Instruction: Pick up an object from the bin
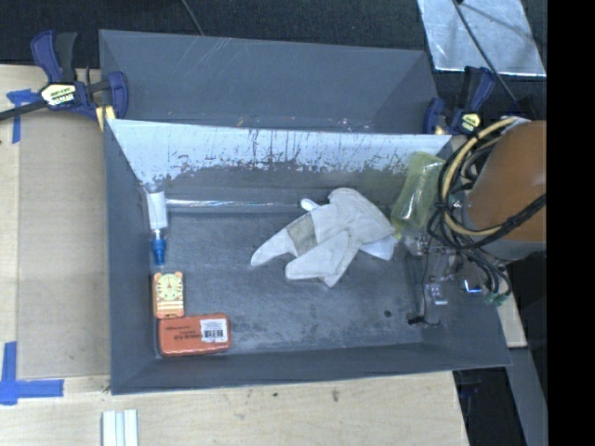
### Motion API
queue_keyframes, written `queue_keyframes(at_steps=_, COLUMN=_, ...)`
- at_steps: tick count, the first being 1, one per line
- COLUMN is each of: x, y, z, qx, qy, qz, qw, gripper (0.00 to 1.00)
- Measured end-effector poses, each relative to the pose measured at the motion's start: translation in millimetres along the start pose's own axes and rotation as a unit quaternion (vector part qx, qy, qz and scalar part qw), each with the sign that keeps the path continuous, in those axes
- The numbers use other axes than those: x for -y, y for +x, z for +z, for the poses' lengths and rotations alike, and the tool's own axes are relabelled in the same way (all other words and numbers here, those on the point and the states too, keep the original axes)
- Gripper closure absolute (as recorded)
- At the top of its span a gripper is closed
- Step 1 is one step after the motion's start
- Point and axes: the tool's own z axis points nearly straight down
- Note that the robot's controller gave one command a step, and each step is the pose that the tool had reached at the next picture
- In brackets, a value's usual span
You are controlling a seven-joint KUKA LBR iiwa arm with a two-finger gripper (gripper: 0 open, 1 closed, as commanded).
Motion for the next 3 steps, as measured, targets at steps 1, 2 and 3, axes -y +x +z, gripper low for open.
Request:
queue_keyframes(at_steps=1, x=-18.3, y=-31.9, z=44.2, qx=0.004, qy=0.001, qz=0.007, qw=1.0, gripper=0.0)
queue_keyframes(at_steps=2, x=-33.6, y=-82.7, z=80.7, qx=-0.0023, qy=-0.001, qz=-0.009, qw=1.0, gripper=0.0)
queue_keyframes(at_steps=3, x=-38.7, y=-114.3, z=87.6, qx=0.0014, qy=0.0, qz=-0.037, qw=0.9993, gripper=0.0)
